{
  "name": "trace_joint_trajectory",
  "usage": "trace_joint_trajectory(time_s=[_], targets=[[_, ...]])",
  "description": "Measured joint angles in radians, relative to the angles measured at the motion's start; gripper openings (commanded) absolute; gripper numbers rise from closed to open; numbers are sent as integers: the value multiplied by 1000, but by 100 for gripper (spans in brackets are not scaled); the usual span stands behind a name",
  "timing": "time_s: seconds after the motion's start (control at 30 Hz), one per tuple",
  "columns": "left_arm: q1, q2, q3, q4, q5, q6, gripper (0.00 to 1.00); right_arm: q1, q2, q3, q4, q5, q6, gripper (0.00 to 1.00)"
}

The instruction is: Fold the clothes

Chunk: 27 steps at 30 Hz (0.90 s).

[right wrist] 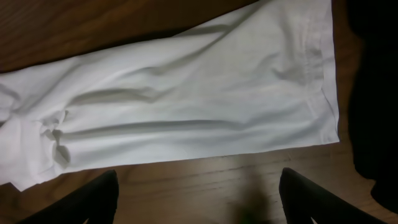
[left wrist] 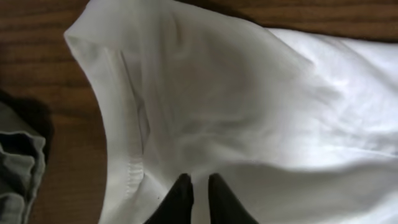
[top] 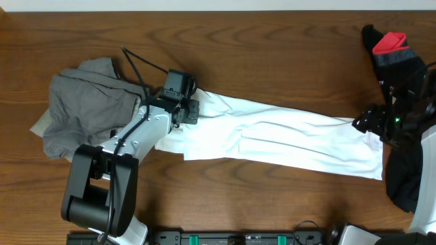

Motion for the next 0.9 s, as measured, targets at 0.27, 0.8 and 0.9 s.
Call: trace_joint_trajectory(time_s=[0.27, 0.8, 0.9], targets=[[13, 3, 0, 56, -42, 10, 42, 0, 0, 0, 1, -2, 0, 80], [33, 72, 0, 137, 5, 25, 14, 0, 0, 0, 0, -2, 0, 79], [33, 72, 0, 140, 17, 38, 6, 0, 0, 0, 0, -2, 0, 78]])
